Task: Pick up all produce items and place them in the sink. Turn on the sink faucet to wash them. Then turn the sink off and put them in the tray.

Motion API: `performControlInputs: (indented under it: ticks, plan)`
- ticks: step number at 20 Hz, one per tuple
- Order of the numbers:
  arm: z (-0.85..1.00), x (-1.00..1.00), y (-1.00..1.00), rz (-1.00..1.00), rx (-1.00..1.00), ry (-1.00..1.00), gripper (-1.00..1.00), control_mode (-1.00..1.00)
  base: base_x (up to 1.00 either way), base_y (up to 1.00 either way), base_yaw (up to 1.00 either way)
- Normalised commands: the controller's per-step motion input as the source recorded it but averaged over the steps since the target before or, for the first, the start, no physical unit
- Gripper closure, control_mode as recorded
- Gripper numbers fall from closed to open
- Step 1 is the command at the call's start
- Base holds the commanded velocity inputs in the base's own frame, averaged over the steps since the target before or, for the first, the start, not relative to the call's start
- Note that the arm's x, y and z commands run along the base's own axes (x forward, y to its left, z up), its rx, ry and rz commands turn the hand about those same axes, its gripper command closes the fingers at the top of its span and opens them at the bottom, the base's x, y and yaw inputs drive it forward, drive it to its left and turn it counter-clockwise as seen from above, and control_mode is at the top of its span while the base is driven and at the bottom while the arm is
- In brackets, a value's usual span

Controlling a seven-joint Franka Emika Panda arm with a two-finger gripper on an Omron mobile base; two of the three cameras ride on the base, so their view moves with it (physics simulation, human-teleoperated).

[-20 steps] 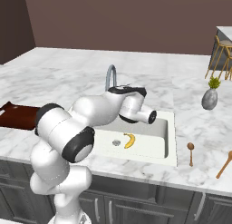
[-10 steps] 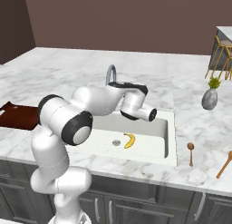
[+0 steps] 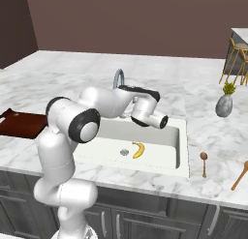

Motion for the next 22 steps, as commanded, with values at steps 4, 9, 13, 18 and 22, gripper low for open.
performControlInputs:
  ticks: [4, 9, 13, 18, 22]
  plan:
    - [-0.06, 0.3, 0.0, 0.01, 0.0, -0.04, -1.0, -1.0, 0.0, 0.0, 0.0]
    - [-0.08, 0.29, 0.0, 0.02, 0.0, -0.01, -1.0, -1.0, 0.0, 0.0, 0.0]
    - [-0.09, 0.31, 0.0, 0.03, 0.0, 0.0, -1.0, -1.0, 0.0, 0.0, 0.0]
    - [-0.1, 0.29, 0.0, 0.03, 0.0, 0.0, -1.0, -1.0, 0.0, 0.0, 0.0]
    - [-0.1, 0.28, 0.0, 0.03, 0.0, 0.0, -1.0, -1.0, 0.0, 0.0, 0.0]
